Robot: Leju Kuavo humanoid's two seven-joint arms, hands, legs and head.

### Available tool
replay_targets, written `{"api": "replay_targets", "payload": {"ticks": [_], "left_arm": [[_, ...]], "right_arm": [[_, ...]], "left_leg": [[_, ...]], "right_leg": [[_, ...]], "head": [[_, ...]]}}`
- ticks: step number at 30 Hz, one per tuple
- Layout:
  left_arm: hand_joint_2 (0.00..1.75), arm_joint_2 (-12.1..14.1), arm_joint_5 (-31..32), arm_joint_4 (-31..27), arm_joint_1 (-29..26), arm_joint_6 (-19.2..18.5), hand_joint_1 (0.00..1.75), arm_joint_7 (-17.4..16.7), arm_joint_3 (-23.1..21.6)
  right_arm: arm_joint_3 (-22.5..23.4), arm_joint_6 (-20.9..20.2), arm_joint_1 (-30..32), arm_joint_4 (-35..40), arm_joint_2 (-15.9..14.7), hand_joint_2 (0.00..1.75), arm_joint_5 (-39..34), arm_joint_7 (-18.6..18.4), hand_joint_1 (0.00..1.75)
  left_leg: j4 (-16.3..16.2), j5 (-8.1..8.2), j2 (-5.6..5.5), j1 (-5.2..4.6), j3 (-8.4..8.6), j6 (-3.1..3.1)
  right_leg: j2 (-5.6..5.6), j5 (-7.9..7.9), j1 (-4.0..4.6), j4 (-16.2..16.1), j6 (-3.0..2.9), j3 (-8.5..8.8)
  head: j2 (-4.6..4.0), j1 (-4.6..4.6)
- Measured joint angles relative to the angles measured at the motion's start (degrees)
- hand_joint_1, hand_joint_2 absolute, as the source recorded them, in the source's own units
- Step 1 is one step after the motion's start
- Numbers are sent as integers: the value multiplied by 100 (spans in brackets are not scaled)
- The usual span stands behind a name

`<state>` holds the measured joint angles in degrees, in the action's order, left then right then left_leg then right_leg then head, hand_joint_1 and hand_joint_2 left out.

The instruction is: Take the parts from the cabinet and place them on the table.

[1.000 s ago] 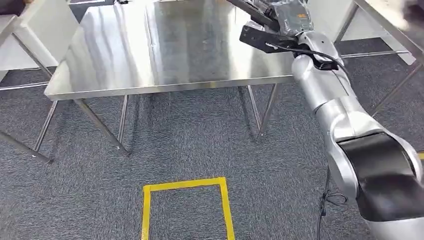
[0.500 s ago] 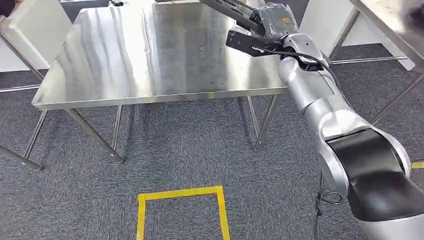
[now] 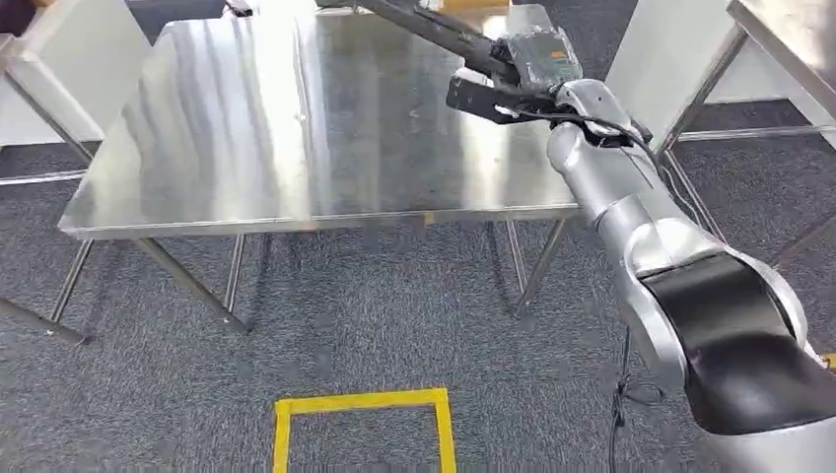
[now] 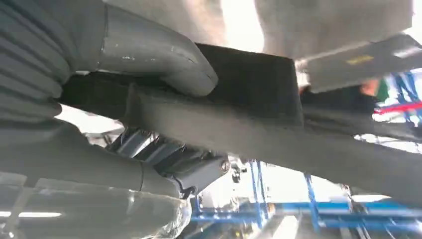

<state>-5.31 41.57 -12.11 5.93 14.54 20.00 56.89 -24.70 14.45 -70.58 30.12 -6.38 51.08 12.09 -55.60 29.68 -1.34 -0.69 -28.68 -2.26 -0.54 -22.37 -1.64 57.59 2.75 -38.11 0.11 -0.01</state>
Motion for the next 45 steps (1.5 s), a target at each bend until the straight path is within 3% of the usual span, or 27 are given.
{"api": "replay_targets", "payload": {"ticks": [1,2,3,4,6,8,9,10,12,14,15,16,18,20,22,24,26,27,29,31,32,33,36,38,39,42,45], "left_arm": [[175,10,0,-2,11,2,0,2,0],[175,-9,0,0,29,0,0,6,-2],[175,-9,9,4,35,0,0,20,-2],[175,-7,7,4,38,2,0,22,-2],[175,-9,7,9,20,2,0,22,0],[175,-15,7,13,5,0,0,22,0],[175,-7,7,13,-4,2,0,22,0],[175,-5,7,13,-14,2,0,22,0],[175,39,9,11,-48,2,0,22,5],[175,42,26,15,-57,2,0,22,2],[175,50,26,15,-28,2,0,20,2],[175,46,28,15,-3,0,0,13,5],[175,26,31,9,30,-2,0,4,5],[175,24,28,9,39,-5,0,2,2],[175,-5,28,11,30,-2,0,-7,2],[175,-15,33,20,11,-2,0,-15,0],[175,-20,35,22,10,0,0,-20,2],[175,-7,35,22,10,2,0,-20,2],[175,2,46,24,8,2,0,-24,2],[175,-5,94,24,23,0,0,-26,0],[175,8,107,22,35,2,0,-28,0],[175,-16,125,24,41,2,0,-33,0],[175,-22,155,24,89,2,0,-52,-2],[175,-33,164,24,93,2,0,-59,-2],[175,-40,164,24,98,2,0,-61,-2],[175,-33,168,24,107,2,0,-61,-2],[175,-22,175,24,141,0,0,-65,-6]], "right_arm": [[0,0,-40,0,-2,175,-9,19,175],[0,-2,-93,0,10,175,-27,26,175],[0,-2,-92,-9,6,175,-31,33,175],[-2,-7,-53,-31,24,175,-42,39,175],[-17,-26,37,-79,33,175,-48,50,175],[-28,-26,60,-105,48,175,-57,44,175],[-30,-26,44,-107,56,175,-64,44,175],[-30,-26,21,-109,63,175,-68,44,175],[-30,-26,4,-118,78,175,-88,44,175],[-43,-26,-37,-122,89,175,-99,53,175],[-50,-26,-111,-120,96,175,-108,50,175],[-59,-24,-192,-110,120,175,-107,52,175],[-57,-15,-237,-79,83,175,-121,55,175],[-63,-15,-156,-103,59,175,-129,61,175],[-81,-15,48,-136,19,175,-136,74,175],[-94,-7,161,-146,0,175,-156,74,175],[-107,24,124,-142,-5,175,-175,74,175],[-107,57,123,-144,-16,175,-184,79,175],[-111,116,148,-144,-13,175,-186,83,175],[-122,144,125,-101,-7,175,-171,59,175],[-124,177,102,-77,-7,175,-169,53,175],[-126,223,88,-37,-9,175,-169,39,175],[-133,280,96,-2,-16,175,-132,37,175],[-146,280,100,7,-13,175,-125,31,175],[-146,280,100,20,-13,175,-125,26,175],[-146,282,57,85,-16,175,-125,26,175],[-148,291,3,107,-27,175,-123,22,175]], "left_leg": [[-44,8,-1,7,-1,12],[-313,-119,37,18,-193,61],[-770,-267,83,52,-444,177],[-1207,-259,125,106,-725,255],[-1716,173,154,154,-1220,332],[-1620,432,154,155,-1499,296],[-1313,291,151,136,-1521,226],[-907,-57,143,92,-1476,120],[34,-1342,116,-52,-1320,-182],[36,-1316,90,-90,-1185,-202],[6,-1271,93,-97,-1178,-207],[24,-1248,94,-119,-1145,-221],[219,-1203,93,-86,-974,-234],[248,-1116,89,-87,-866,-275],[247,-1016,47,-88,-753,-268],[234,-943,8,-87,-684,-241],[150,-859,-7,-86,-680,-190],[63,-790,-14,-98,-701,-145],[-71,-703,-34,-106,-743,-106],[-93,-687,-33,-101,-745,-88],[-130,-620,-29,-98,-769,-57],[-285,-509,20,-94,-842,23],[-1592,22,106,39,-1454,174],[-1990,17,116,92,-1717,186],[-1775,-183,116,97,-1650,171],[-327,-919,115,80,-994,42],[-188,-726,118,25,-838,-21]], "right_leg": [[10,-33,-75,2,-52,52],[40,-66,-58,-18,-94,136],[46,-114,-74,-48,-165,222],[57,-178,-66,-81,-171,320],[61,-322,-67,-103,-173,517],[71,-458,-69,-103,-175,673],[80,-532,-61,-106,-170,764],[83,-599,-48,-111,-164,846],[109,-733,-49,-158,-141,1020],[135,-794,31,-252,-56,1138],[138,-827,-27,-274,4,1168],[134,-859,47,-316,56,1198],[108,-1038,51,-82,13,1109],[113,-1327,79,780,-79,654],[114,-1430,90,1552,-60,92],[112,-1015,78,1256,135,-49],[101,-339,19,263,364,133],[52,-153,-18,-51,413,189],[89,-206,38,-33,208,293],[91,-220,52,-20,103,285],[93,-228,-32,-37,36,322],[98,-252,-13,-38,-37,353],[96,-296,-2,-37,-132,433],[98,-324,-2,-36,-164,483],[99,-348,-2,-36,-169,517],[116,-406,-4,-44,-153,614],[123,-437,38,-58,-86,592]], "head": [[0,1],[0,0],[0,-38],[0,-38],[0,-38],[0,-40],[0,-40],[0,-40],[0,-40],[0,-32],[0,-32],[0,-33],[0,-16],[0,-14],[0,-9],[0,-7],[0,-10],[0,-9],[0,-14],[0,-18],[0,-14],[0,-25],[0,-25],[0,-25],[0,-25],[0,-23],[0,-29]]}}
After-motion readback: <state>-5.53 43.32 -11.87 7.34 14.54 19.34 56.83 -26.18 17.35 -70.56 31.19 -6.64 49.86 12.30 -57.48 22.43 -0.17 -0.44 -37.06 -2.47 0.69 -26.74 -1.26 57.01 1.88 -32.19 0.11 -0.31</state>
